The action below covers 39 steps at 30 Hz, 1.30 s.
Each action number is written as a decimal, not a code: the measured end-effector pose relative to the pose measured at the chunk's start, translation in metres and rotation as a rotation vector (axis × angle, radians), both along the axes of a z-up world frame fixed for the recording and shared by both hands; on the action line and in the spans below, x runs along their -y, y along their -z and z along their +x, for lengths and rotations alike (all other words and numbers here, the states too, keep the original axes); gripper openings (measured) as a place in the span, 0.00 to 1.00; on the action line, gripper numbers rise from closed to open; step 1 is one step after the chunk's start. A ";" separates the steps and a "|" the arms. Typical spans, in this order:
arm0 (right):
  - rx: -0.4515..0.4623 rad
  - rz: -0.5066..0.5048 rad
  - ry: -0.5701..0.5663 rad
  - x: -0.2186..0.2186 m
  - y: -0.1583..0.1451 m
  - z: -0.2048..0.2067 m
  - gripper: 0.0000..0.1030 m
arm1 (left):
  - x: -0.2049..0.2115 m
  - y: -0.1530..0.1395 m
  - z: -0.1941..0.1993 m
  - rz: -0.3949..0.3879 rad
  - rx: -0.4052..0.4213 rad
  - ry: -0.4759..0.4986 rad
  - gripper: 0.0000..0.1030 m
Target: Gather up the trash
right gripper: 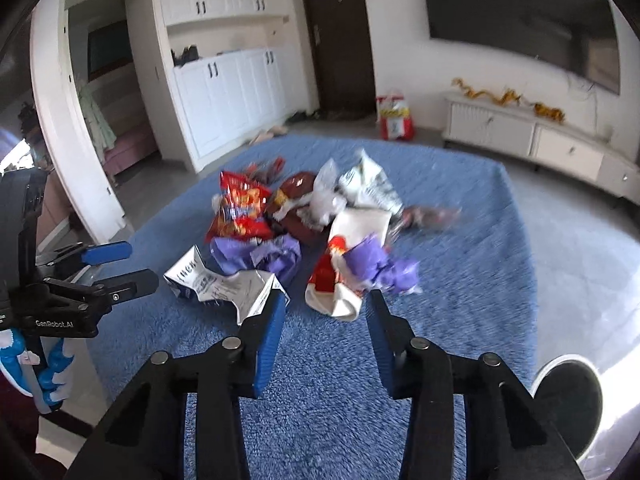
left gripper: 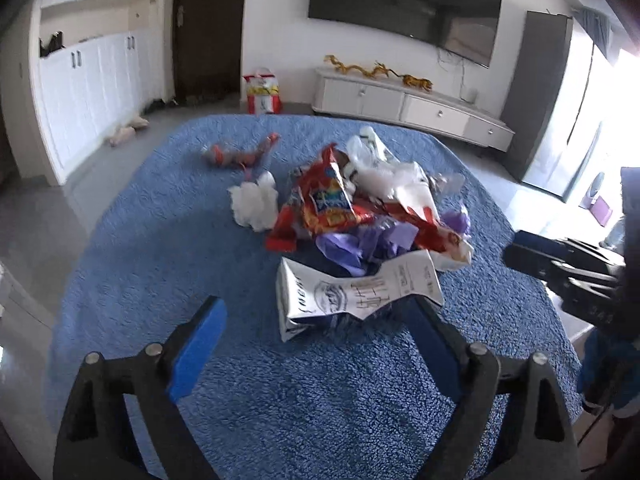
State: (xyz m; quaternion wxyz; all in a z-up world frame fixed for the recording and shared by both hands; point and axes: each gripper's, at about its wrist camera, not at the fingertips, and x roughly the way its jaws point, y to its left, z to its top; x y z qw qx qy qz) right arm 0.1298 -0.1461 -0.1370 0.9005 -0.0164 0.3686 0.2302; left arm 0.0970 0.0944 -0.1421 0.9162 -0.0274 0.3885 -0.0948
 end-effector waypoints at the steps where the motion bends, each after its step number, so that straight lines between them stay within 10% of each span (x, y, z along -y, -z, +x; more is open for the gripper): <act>1: -0.018 0.002 -0.001 -0.001 0.005 0.006 0.38 | 0.001 0.002 0.001 -0.010 -0.006 0.013 0.88; 12: -0.102 0.011 -0.006 -0.008 0.028 0.035 0.36 | -0.020 0.017 0.039 -0.080 -0.052 0.018 0.83; 22: -0.146 0.002 -0.031 -0.013 0.036 0.045 0.37 | -0.005 0.012 0.056 0.112 -0.048 0.426 0.84; 39: -0.232 0.067 0.022 -0.017 0.042 0.080 0.46 | 0.006 0.038 0.080 0.002 -0.097 0.646 0.83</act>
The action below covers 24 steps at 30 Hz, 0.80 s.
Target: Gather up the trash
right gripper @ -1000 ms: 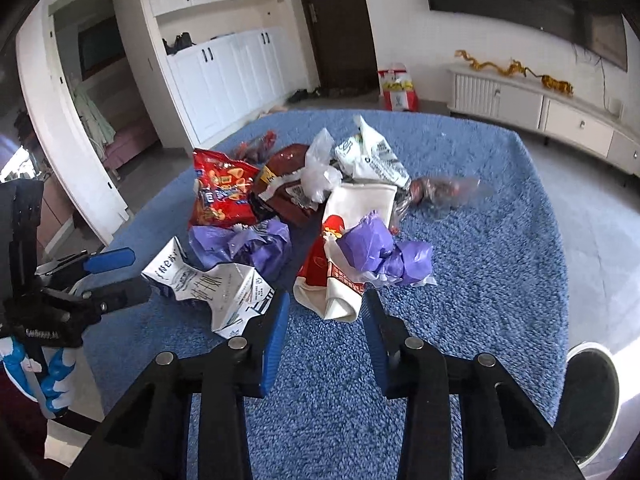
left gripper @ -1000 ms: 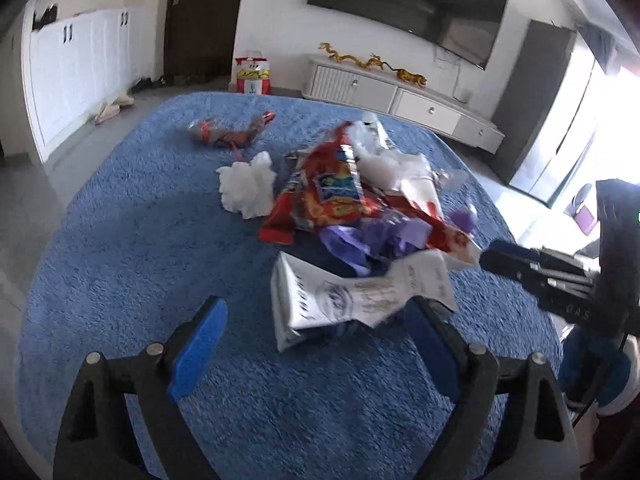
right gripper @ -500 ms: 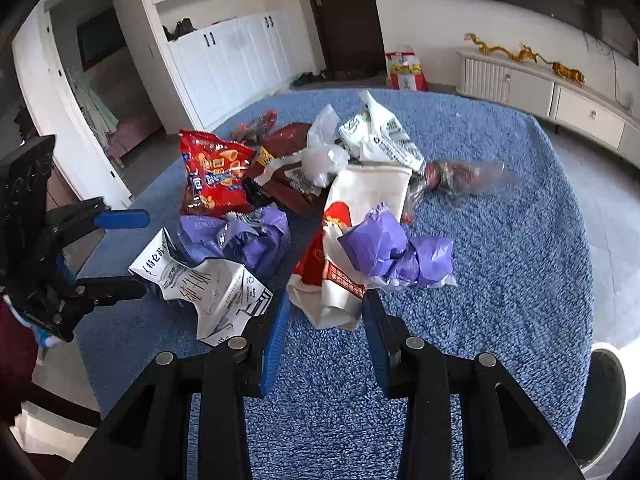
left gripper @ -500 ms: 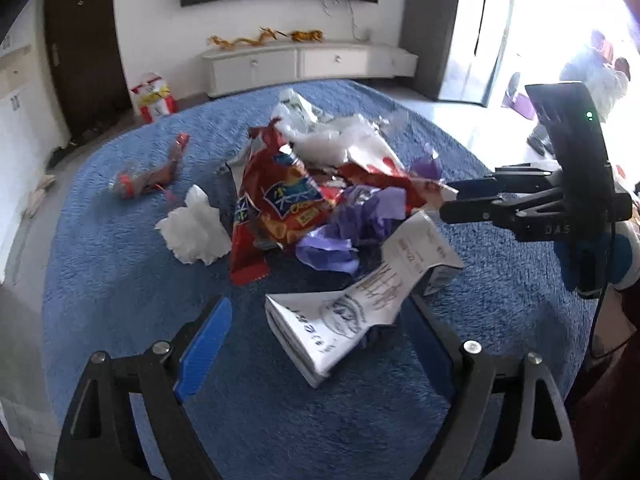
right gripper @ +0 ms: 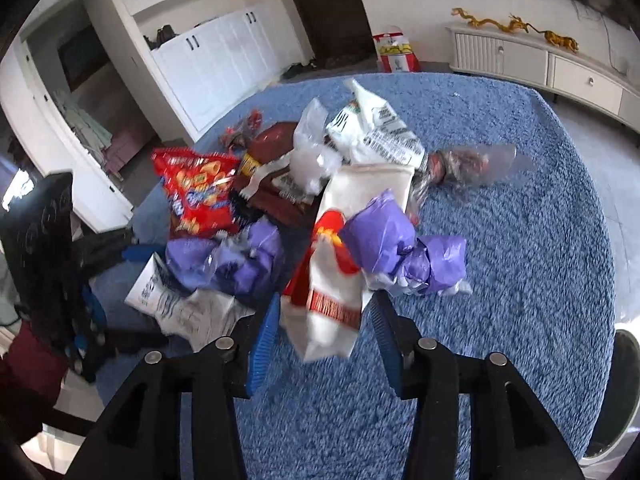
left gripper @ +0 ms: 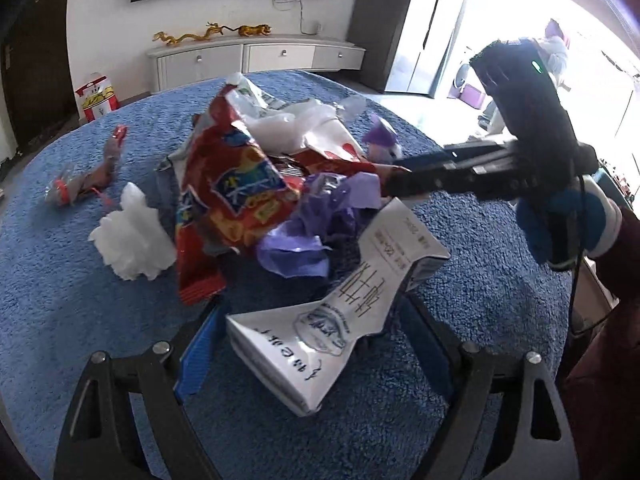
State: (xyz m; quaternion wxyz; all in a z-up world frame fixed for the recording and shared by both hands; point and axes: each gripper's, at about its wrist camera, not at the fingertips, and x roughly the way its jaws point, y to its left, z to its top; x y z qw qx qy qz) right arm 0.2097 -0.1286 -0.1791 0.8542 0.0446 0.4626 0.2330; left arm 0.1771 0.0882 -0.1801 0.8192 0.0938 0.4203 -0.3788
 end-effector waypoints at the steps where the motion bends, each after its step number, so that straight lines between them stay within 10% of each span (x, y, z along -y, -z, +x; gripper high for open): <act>1: -0.003 0.006 0.005 0.001 0.001 0.002 0.46 | 0.002 0.001 -0.001 0.002 0.002 0.002 0.83; 17: -0.045 -0.092 -0.014 -0.015 0.008 0.020 0.40 | 0.010 0.011 -0.020 -0.015 -0.042 -0.070 0.59; 24: 0.045 -0.285 -0.045 -0.027 -0.004 -0.006 0.56 | 0.016 0.009 -0.036 0.029 -0.015 -0.128 0.61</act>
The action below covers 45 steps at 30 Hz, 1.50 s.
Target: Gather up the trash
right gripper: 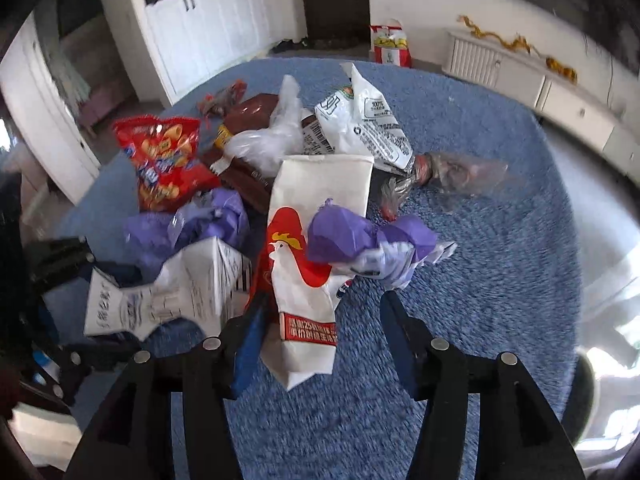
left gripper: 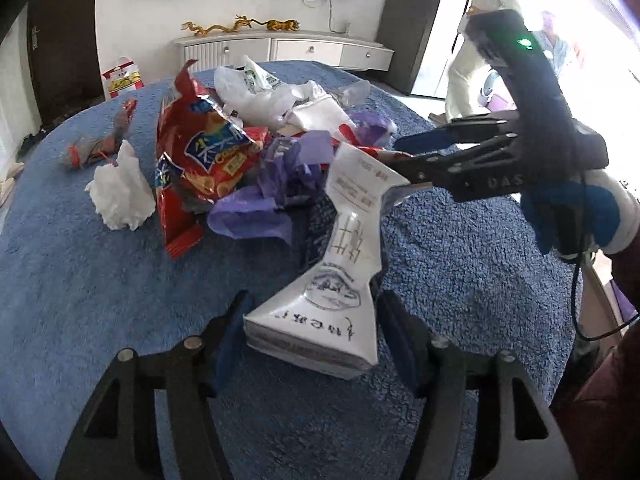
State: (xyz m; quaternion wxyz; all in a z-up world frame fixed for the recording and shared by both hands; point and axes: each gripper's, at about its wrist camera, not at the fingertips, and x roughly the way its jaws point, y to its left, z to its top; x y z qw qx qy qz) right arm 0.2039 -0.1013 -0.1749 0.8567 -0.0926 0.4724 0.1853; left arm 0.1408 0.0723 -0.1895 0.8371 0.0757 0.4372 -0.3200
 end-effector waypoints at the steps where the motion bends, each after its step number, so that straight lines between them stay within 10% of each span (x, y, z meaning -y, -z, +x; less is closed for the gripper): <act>1: 0.028 -0.044 -0.003 -0.002 -0.002 -0.006 0.59 | 0.000 0.000 -0.004 0.005 0.002 -0.011 0.62; 6: 0.213 -0.276 -0.047 -0.016 -0.004 -0.048 0.72 | -0.007 -0.003 -0.028 0.026 0.031 -0.095 0.62; 13: 0.709 -0.902 -0.210 -0.045 0.025 -0.124 0.94 | -0.023 0.006 -0.083 0.123 0.076 -0.242 0.64; 27: 1.106 -1.065 -0.313 -0.088 0.013 -0.181 0.99 | -0.047 -0.023 -0.116 0.328 0.356 -0.839 0.72; 35: 1.256 -1.127 -0.182 -0.091 -0.026 -0.187 0.99 | -0.035 -0.050 -0.142 0.858 0.902 -1.150 0.83; 45: 1.515 -1.164 -0.081 -0.081 -0.073 -0.223 1.00 | -0.012 -0.067 -0.165 1.106 1.589 -1.043 0.92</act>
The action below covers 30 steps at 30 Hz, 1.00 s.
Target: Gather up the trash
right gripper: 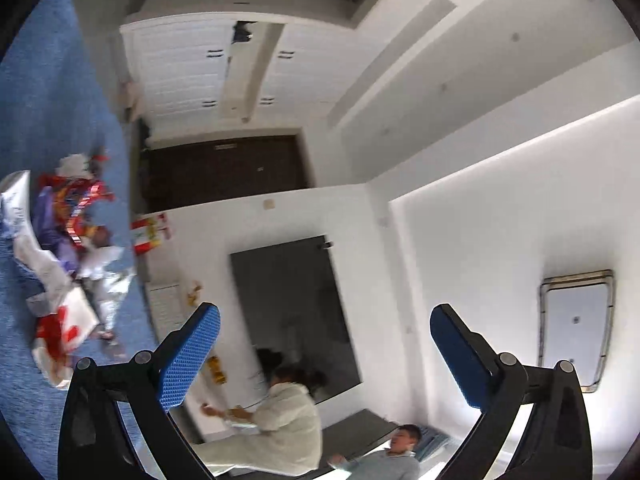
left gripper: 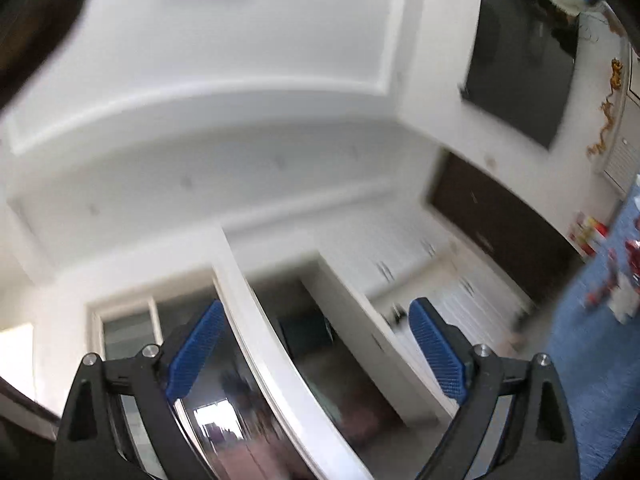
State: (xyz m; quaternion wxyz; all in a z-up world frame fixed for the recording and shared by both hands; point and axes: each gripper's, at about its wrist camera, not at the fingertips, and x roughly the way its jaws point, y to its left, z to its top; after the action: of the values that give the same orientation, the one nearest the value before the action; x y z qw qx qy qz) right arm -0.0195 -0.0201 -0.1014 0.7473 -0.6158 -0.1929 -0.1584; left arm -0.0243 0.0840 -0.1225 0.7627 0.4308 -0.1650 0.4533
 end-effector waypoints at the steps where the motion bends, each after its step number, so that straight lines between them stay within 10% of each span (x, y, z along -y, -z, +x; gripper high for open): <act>1: 0.014 -0.002 -0.009 0.000 -0.002 -0.001 1.00 | 0.002 0.001 -0.003 0.053 0.030 0.009 0.92; 6: 0.081 0.009 -0.055 0.005 -0.012 -0.011 1.00 | 0.008 -0.003 -0.006 0.198 0.126 0.050 0.98; 30: 0.114 0.030 0.006 0.023 -0.021 -0.010 1.00 | 0.032 -0.022 -0.038 0.051 0.143 0.186 1.00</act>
State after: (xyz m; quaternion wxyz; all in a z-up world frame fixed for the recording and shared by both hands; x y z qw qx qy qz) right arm -0.0293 -0.0430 -0.0801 0.7437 -0.5951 -0.2310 -0.1982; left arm -0.0628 0.0518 -0.1004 0.7766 0.3996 -0.2697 0.4055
